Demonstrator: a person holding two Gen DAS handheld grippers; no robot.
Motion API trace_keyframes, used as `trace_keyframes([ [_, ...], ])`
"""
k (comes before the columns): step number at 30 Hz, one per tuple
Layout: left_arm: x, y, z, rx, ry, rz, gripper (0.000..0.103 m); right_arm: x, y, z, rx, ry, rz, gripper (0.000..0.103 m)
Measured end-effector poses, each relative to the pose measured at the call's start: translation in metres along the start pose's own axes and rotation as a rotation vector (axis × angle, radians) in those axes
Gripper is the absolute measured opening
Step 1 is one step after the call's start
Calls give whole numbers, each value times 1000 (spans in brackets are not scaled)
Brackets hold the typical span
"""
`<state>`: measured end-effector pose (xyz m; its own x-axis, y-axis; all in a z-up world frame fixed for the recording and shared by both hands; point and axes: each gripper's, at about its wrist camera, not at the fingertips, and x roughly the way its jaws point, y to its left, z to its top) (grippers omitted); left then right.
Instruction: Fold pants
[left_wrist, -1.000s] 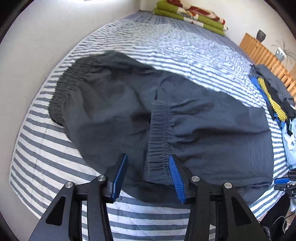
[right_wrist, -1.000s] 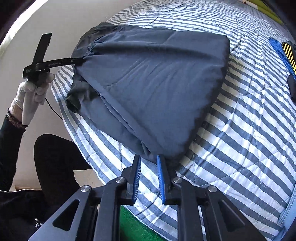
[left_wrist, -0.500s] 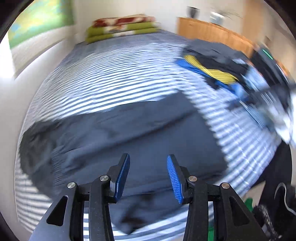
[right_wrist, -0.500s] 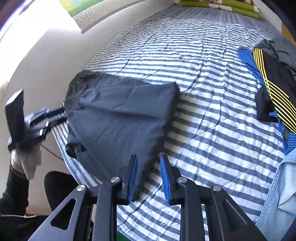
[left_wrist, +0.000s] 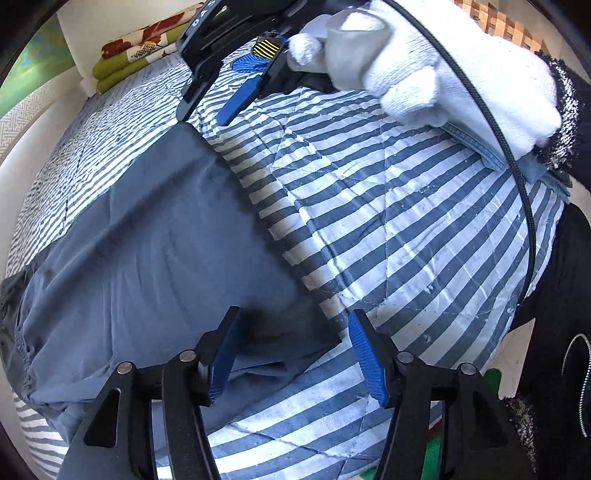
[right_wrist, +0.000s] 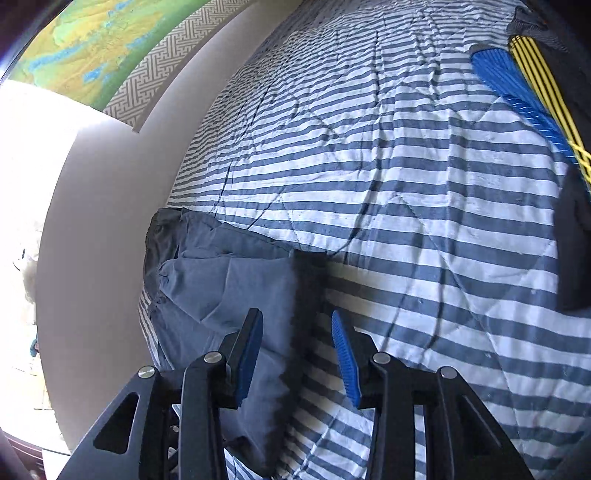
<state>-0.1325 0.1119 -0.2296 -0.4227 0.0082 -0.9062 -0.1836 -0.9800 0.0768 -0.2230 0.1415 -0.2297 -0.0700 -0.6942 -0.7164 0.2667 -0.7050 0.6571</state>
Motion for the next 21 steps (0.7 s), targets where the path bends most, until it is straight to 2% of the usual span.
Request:
trace_keyframes([
  [3,10,-6,1,31,-2,59,63,20,-3,11,18,17,11,36],
  [4,13,-4,1,31,1,54,63,27,-4,15,27,24,25,36],
  [5,15,-2,1,22,1,42,57,34,-5,18,33,35,42,36],
  [6,16,0,0,7,0,30,43,39,-5,20,38,44,53,36],
  [8,19,3,-1,-19,-3,6,34,47,-3,22,38,52,62,36],
  [9,17,5,-3,-27,-13,-4,24,51,-3,22,38,58,63,36],
  [11,16,7,-5,-34,-27,-3,11,54,-2,22,32,60,66,35],
  [13,11,12,-7,-60,-41,-30,8,53,0,22,19,54,52,16],
  [16,-7,14,-13,-49,-79,-34,6,44,6,24,-3,39,31,4],
  [17,-13,13,-16,-38,-91,-18,5,37,10,27,-22,17,19,4],
  [19,-15,14,-19,-39,-77,-36,3,34,11,32,-40,-15,7,4],
  [21,-16,7,-24,-31,-65,-24,3,48,1,35,-4,14,-52,3],
])
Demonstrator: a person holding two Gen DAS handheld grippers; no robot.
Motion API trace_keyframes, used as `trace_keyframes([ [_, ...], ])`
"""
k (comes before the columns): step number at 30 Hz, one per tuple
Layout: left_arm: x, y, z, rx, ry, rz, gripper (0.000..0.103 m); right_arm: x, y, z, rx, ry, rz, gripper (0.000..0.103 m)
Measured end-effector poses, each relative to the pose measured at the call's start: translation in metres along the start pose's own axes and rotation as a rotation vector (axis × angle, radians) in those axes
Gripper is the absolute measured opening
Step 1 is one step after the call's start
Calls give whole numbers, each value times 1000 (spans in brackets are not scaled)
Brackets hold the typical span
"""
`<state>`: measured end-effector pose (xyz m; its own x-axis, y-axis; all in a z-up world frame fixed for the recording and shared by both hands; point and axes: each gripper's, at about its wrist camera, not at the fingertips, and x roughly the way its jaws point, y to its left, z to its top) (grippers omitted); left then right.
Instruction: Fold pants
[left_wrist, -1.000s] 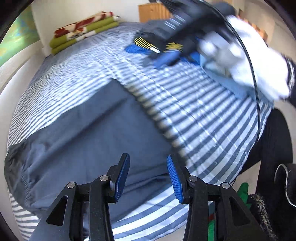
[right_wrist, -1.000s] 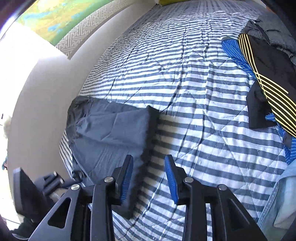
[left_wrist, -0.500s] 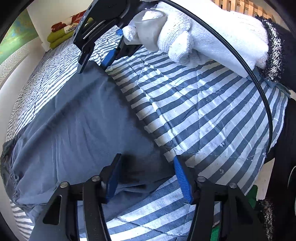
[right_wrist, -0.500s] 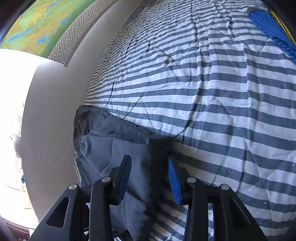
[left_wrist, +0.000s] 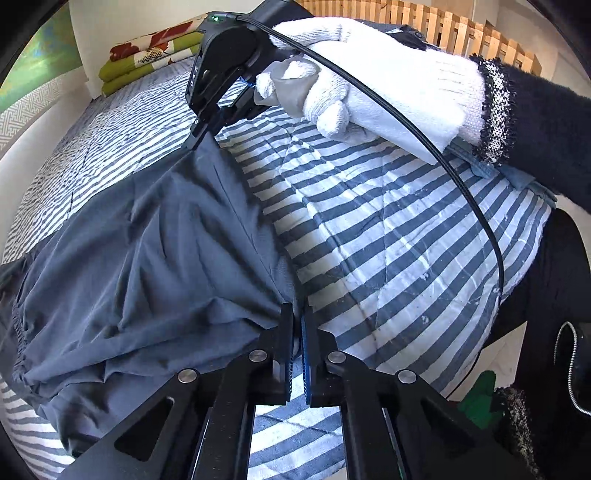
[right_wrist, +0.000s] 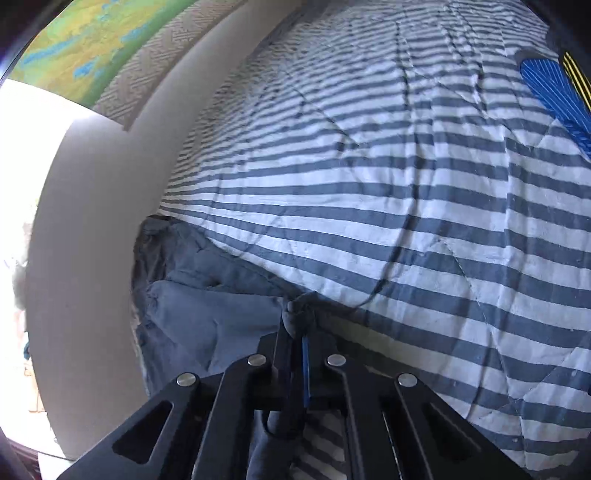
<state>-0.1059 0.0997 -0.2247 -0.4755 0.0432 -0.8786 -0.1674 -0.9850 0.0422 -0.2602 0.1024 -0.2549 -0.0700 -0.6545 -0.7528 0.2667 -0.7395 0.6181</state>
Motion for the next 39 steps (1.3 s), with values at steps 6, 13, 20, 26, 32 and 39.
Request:
trace_keyframes([
  [6,-17,6,-7,-56,49,-37,6,-6,2,-1,39,-9,97,4],
  [13,-24,-4,22,-115,-32,17,58,-23,15,0,17,1,138,4],
  [20,44,-15,47,-103,51,102,13,-17,10,0,30,14,126,4],
  [26,-3,-6,33,-114,-2,82,5,-18,11,-1,25,-11,60,3],
  [32,-22,-4,26,-174,-21,-37,2,-17,31,1,-20,-24,62,3],
  [39,-35,-11,12,-167,-1,-122,5,-23,0,-2,19,-30,-57,19],
])
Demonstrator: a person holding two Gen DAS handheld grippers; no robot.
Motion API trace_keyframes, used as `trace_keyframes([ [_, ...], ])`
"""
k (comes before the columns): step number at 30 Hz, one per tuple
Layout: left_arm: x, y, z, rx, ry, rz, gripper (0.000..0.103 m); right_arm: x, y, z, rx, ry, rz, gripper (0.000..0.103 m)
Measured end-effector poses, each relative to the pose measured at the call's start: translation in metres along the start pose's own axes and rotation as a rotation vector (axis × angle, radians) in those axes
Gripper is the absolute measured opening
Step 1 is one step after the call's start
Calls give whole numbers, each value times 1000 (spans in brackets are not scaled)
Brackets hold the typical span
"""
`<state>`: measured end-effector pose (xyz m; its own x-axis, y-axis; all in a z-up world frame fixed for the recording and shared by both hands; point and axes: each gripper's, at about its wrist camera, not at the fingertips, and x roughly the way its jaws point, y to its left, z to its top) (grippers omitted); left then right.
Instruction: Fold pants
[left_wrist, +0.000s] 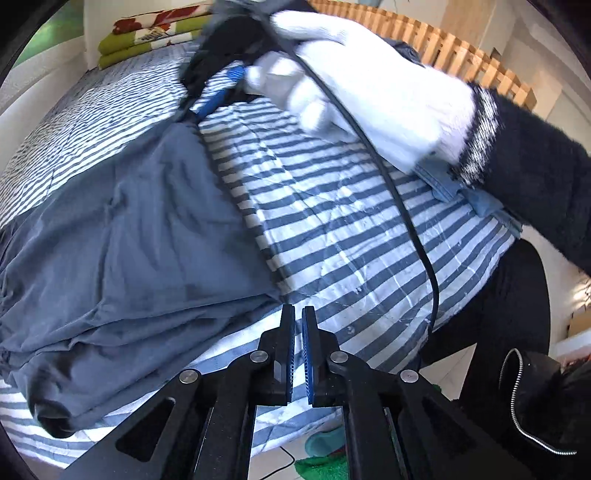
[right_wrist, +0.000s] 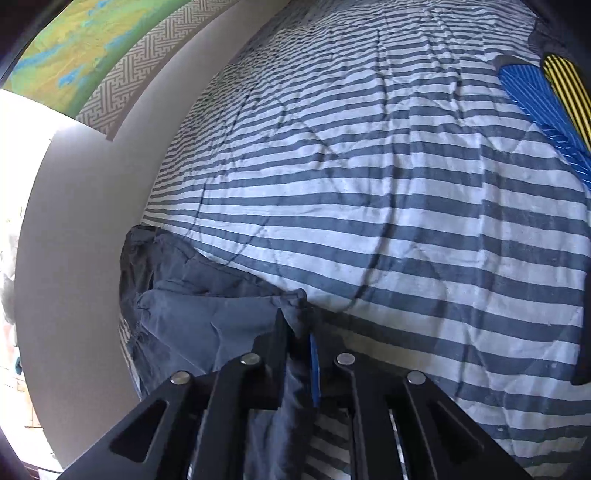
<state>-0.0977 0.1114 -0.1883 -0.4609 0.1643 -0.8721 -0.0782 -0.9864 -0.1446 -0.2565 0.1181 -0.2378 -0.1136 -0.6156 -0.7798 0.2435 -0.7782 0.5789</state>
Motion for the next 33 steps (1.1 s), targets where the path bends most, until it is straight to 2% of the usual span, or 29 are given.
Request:
trace_keyframes([
  [2,-28,27,-4,-67,-48,33,6,-20,-8,-8,-5,-46,-38,25],
  [5,-63,88,-7,-147,-121,183,7,-49,-15,-22,3,-104,-42,25],
  [7,-72,141,-11,-238,-127,231,7,-60,-6,-34,-31,-114,-30,25],
  [8,-69,169,-8,-278,-113,241,8,-61,2,-43,-63,-106,-26,25],
  [10,-63,217,-12,-334,-94,385,8,-52,23,-63,-145,-63,-47,25],
  [11,-59,238,-15,-362,-78,429,8,-45,33,-72,-174,-50,-69,25],
  [13,-62,278,-27,-493,-85,409,11,-30,49,-91,-225,-19,-110,25],
  [15,-70,307,-41,-618,-113,386,35,-15,61,-107,-262,4,-130,25],
  [16,-75,316,-48,-654,-140,372,43,-6,67,-115,-285,19,-144,25],
  [17,-77,321,-53,-674,-156,354,58,1,72,-122,-305,35,-155,25],
  [18,-78,323,-56,-677,-160,335,63,10,76,-130,-324,57,-165,25],
  [21,-64,327,-52,-645,-124,324,62,31,91,-149,-396,123,-188,25],
  [22,-60,326,-54,-640,-121,330,57,34,95,-153,-419,123,-207,25],
  [23,-55,325,-49,-630,-115,332,38,34,99,-154,-431,121,-217,25],
  [24,-52,324,-48,-620,-101,344,28,32,100,-155,-430,119,-217,25],
  [26,-51,316,-44,-588,-100,382,24,27,100,-151,-406,112,-207,25],
  [27,-52,313,-43,-579,-102,387,9,23,99,-149,-393,107,-202,25],
  [28,-55,312,-43,-580,-109,391,6,20,97,-148,-383,104,-199,25],
  [31,-79,316,-46,-594,-185,434,6,13,92,-145,-343,101,-188,26],
  [33,-84,329,-54,-641,-190,454,6,9,89,-144,-316,102,-160,27],
])
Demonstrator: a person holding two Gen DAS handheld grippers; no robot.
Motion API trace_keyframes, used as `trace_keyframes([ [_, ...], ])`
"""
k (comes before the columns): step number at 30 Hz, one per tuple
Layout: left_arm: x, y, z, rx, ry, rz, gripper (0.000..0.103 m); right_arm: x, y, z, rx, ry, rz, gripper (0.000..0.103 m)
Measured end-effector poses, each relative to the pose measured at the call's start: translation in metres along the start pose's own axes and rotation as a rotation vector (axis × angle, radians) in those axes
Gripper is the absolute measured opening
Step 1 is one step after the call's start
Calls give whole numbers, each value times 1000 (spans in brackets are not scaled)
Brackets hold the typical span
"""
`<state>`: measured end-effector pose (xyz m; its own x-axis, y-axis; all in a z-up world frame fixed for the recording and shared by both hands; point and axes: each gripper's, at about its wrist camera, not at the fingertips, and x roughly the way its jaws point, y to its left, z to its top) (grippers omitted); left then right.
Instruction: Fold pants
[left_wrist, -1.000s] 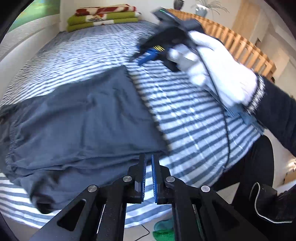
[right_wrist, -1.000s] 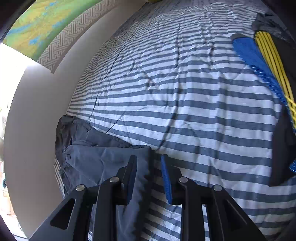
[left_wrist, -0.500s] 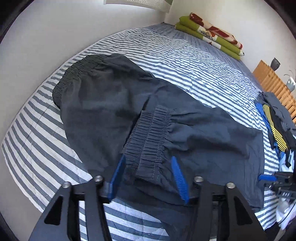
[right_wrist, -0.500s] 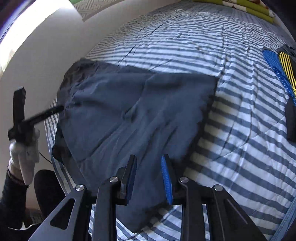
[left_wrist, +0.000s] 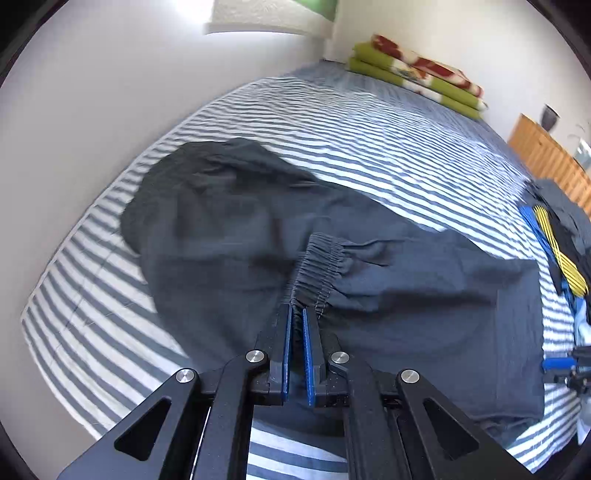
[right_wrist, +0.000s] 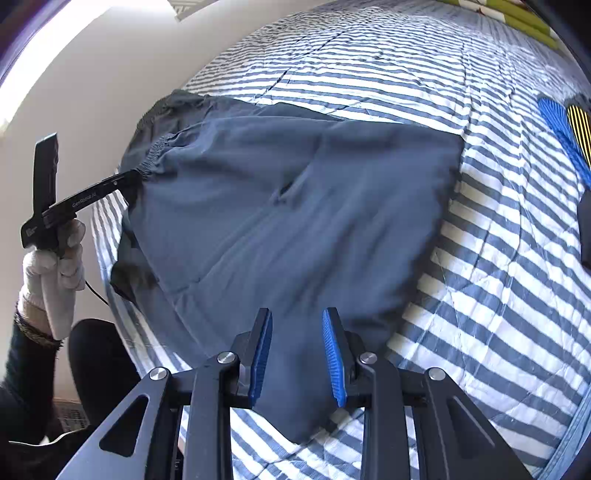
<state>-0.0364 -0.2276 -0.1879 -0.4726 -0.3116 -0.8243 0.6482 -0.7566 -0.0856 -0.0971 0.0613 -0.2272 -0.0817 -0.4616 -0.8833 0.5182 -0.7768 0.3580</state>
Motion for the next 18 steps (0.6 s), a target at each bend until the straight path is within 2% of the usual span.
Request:
trace_keyframes([
  [2,17,12,-1,-32,66,-27,9,0,-1,-1,1,2,-1,29],
  [4,30,11,-3,-3,128,-25,15,2,-2,-3,-5,5,-26,30],
  [6,21,13,-2,-8,97,-7,35,5,-7,-1,20,9,-47,31],
  [7,11,14,-2,-15,67,-3,38,5,-11,-1,42,4,-49,31],
  [9,-9,9,-2,-10,16,3,38,4,-22,-2,87,-5,-41,33],
  [10,-19,1,-1,5,-1,-23,38,4,-26,-3,103,-8,-32,33],
  [12,-35,-25,-1,75,-26,-53,38,8,-30,-6,107,12,-17,33],
  [14,-42,-58,-6,171,-38,-80,38,14,-26,-13,51,60,-44,33],
  [16,-38,-85,-9,191,1,-157,38,11,-20,-16,-3,75,-69,33],
  [18,-34,-120,-21,214,47,-265,38,0,-21,-13,1,63,-49,33],
])
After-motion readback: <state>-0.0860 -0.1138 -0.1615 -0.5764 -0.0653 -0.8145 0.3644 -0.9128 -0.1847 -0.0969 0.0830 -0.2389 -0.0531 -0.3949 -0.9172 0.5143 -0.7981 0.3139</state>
